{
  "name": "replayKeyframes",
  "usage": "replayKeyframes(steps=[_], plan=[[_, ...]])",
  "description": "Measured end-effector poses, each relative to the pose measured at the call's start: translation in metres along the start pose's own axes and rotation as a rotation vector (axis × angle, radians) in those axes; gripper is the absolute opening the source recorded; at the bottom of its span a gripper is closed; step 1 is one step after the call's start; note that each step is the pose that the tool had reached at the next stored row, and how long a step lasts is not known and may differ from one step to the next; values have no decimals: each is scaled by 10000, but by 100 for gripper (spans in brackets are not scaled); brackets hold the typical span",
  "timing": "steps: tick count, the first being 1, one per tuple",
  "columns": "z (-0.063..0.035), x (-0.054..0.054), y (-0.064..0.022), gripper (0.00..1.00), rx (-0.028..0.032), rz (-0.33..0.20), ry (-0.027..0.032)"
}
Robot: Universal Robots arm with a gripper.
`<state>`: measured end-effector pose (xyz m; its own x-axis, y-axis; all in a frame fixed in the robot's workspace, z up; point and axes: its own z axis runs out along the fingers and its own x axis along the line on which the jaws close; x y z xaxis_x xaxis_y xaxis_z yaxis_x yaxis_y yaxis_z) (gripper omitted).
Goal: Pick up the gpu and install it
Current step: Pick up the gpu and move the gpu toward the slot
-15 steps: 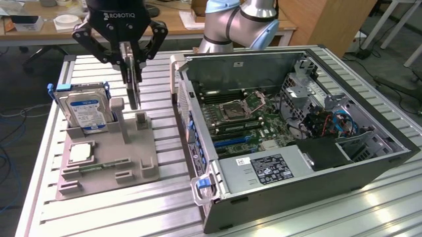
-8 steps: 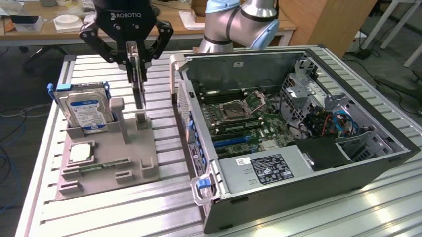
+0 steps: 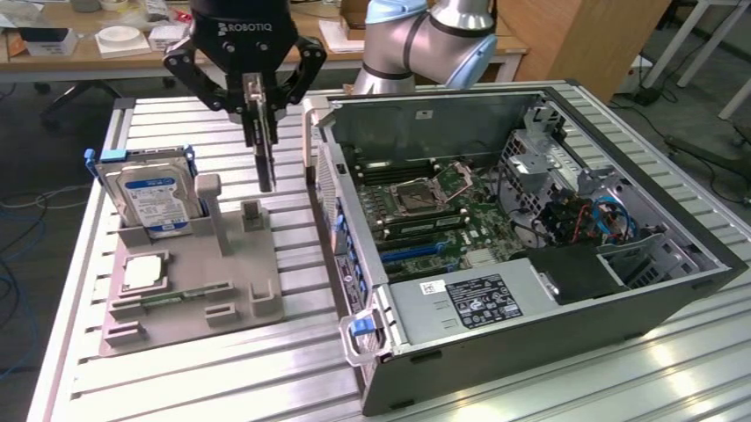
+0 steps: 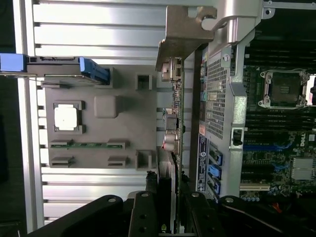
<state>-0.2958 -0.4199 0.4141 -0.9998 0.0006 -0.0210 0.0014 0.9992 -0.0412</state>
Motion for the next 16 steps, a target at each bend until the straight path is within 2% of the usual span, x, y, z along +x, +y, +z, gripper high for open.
replayKeyframes(steps=[16], plan=[[6, -295, 1, 27, -1, 0, -7]])
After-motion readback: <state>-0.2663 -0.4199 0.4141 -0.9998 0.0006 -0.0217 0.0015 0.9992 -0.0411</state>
